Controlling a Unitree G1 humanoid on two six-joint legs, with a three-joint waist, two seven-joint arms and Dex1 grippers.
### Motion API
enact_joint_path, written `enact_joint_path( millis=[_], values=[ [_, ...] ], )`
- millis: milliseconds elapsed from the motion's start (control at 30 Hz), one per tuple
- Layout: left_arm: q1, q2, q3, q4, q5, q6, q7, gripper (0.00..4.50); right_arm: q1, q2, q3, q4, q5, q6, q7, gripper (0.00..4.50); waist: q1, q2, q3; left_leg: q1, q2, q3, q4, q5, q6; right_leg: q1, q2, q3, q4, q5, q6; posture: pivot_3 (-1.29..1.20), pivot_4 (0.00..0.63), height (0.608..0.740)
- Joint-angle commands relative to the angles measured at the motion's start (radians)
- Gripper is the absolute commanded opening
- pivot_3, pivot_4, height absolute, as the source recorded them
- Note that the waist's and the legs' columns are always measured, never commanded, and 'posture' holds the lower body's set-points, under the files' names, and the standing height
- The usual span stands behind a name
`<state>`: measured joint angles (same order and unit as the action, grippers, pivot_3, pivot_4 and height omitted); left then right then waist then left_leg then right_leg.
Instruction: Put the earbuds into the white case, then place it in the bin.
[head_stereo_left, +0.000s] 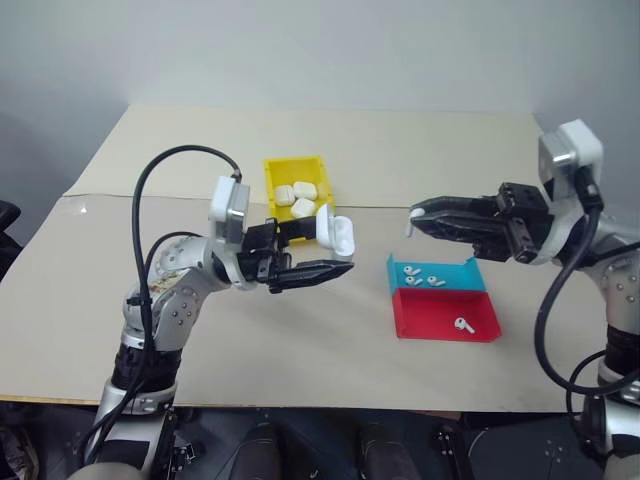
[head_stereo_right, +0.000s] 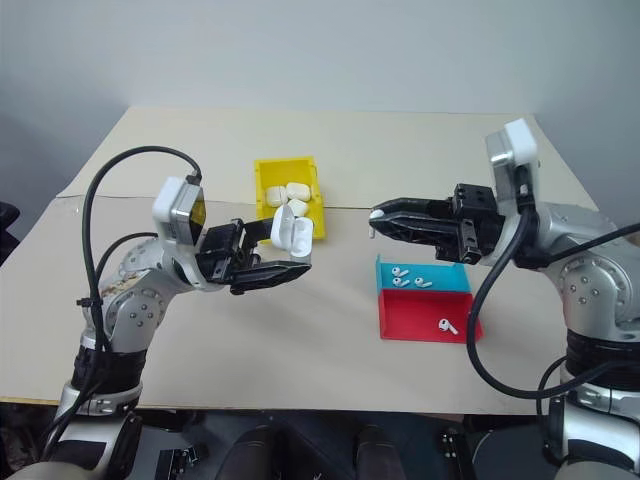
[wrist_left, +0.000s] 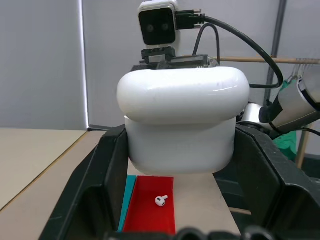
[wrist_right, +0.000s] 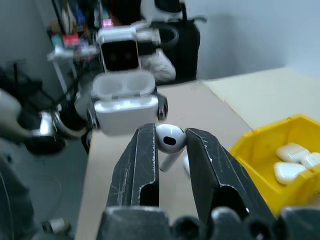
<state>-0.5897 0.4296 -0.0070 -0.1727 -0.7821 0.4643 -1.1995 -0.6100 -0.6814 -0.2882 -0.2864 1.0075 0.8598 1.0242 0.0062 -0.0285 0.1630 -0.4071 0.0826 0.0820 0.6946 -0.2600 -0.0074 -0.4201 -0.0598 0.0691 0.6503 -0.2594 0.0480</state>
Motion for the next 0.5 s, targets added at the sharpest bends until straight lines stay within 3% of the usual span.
enact_joint_path(
  millis=[33, 200, 500],
  values=[
    [-0.041, -0.006, -0.009, 0.015, -0.011, 0.006, -0.028, 2.8, -0.033, 0.04, -0.013, -0.088, 0.073, 0.003, -0.122, 0.66, -0.001, 0.0, 0.0, 0.0, 0.0, 0.0, 0.0, 0.0, 0.0, 0.0, 0.0, 0.0, 0.0, 0.0, 0.0, 0.0, 0.15, 0.74],
    [-0.062, -0.019, -0.022, 0.037, -0.004, 0.002, -0.043, 2.8, -0.051, 0.102, 0.041, -0.145, 0.067, -0.025, -0.205, 0.66, -0.001, 0.0, 0.0, -0.001, 0.0, 0.0, 0.0, 0.0, 0.0, 0.0, 0.0, 0.0, 0.0, 0.0, 0.0, 0.0, 0.15, 0.74],
    [-0.058, -0.023, -0.025, 0.028, -0.004, 0.003, -0.041, 2.8, -0.049, 0.109, 0.105, -0.174, 0.03, -0.056, -0.206, 0.66, 0.001, 0.0, 0.0, -0.001, 0.0, 0.0, 0.0, 0.0, 0.0, -0.001, 0.0, 0.0, -0.001, 0.0, 0.0, 0.0, 0.15, 0.74]
  ],
)
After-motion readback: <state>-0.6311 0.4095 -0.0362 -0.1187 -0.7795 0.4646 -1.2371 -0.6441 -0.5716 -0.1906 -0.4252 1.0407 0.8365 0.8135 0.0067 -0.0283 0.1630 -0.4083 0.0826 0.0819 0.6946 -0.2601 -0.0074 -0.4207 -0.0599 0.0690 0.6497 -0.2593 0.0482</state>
